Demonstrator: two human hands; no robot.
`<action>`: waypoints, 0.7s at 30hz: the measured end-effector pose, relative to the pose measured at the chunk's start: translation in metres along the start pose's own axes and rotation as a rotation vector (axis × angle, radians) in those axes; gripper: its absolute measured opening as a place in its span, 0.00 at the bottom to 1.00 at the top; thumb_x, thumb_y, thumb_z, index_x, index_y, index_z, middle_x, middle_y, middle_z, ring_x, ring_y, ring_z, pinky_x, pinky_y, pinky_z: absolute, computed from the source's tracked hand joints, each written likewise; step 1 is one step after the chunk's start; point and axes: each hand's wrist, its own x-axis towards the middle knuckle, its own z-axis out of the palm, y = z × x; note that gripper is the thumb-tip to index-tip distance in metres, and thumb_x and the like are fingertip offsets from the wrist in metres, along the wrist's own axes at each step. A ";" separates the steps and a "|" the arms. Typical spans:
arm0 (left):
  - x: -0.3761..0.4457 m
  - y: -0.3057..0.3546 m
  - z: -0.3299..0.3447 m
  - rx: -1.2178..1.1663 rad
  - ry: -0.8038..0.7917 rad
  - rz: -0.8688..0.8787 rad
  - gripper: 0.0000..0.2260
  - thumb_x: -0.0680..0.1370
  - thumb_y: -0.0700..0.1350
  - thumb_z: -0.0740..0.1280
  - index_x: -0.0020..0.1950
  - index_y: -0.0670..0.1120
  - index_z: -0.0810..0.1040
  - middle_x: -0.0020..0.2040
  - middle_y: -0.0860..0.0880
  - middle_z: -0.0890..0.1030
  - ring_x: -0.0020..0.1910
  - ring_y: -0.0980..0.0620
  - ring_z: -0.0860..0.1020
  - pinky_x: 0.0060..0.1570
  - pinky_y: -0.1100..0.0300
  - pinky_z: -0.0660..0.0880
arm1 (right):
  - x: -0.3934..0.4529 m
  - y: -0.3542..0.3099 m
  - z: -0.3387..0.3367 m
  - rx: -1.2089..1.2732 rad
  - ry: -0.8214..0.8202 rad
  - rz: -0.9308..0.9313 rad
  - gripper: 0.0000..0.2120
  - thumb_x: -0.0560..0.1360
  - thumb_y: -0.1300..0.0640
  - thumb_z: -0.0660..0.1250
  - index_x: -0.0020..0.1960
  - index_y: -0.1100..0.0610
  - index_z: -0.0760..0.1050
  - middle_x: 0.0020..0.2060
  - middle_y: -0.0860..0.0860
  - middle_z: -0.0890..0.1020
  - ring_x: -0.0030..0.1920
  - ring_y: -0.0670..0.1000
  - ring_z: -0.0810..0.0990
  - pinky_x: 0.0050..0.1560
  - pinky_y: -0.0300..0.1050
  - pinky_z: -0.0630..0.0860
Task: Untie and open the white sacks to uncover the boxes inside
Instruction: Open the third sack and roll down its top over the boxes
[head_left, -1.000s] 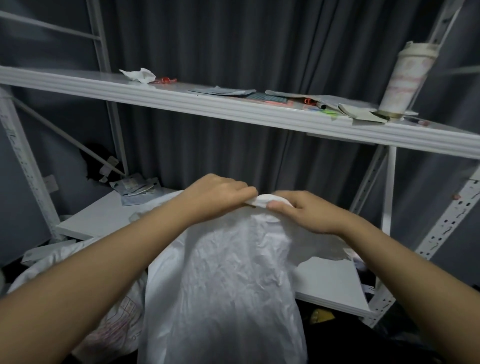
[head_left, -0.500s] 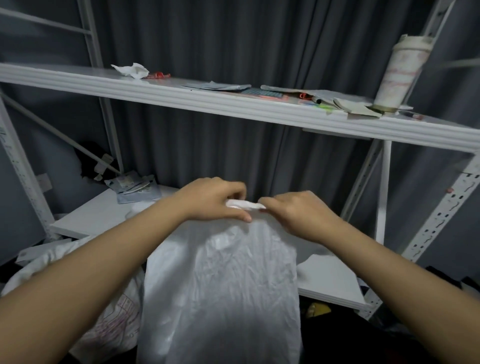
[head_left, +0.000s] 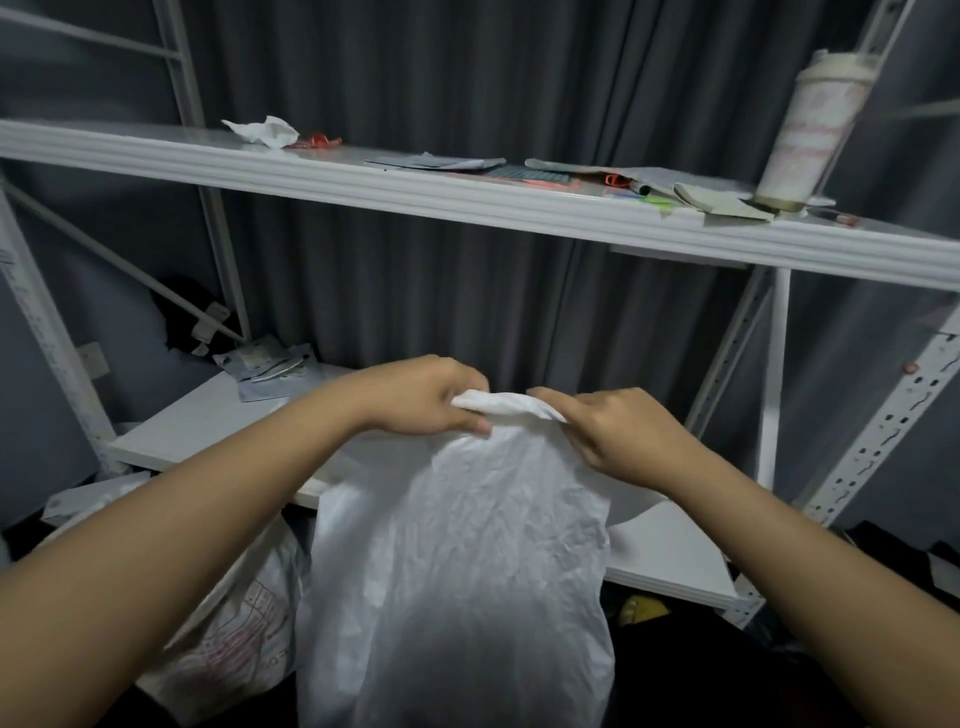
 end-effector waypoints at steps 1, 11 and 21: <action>0.000 0.003 0.002 -0.068 -0.009 0.000 0.12 0.72 0.61 0.69 0.44 0.53 0.77 0.39 0.55 0.79 0.40 0.57 0.78 0.42 0.56 0.74 | 0.001 0.001 0.001 0.012 0.009 0.016 0.28 0.71 0.59 0.70 0.70 0.55 0.70 0.35 0.52 0.81 0.31 0.55 0.78 0.25 0.42 0.66; 0.004 0.009 0.035 0.533 0.292 0.161 0.19 0.78 0.64 0.53 0.54 0.49 0.70 0.48 0.51 0.78 0.46 0.48 0.78 0.40 0.54 0.71 | 0.008 -0.012 -0.012 0.773 -0.147 0.248 0.15 0.79 0.41 0.58 0.52 0.50 0.77 0.44 0.45 0.82 0.42 0.42 0.78 0.45 0.45 0.76; 0.002 0.008 0.037 0.541 0.126 0.148 0.13 0.81 0.54 0.57 0.60 0.49 0.71 0.51 0.49 0.79 0.47 0.47 0.77 0.39 0.57 0.66 | 0.004 -0.030 -0.008 0.783 -0.095 0.296 0.13 0.76 0.40 0.62 0.57 0.43 0.76 0.42 0.44 0.81 0.42 0.46 0.79 0.39 0.42 0.73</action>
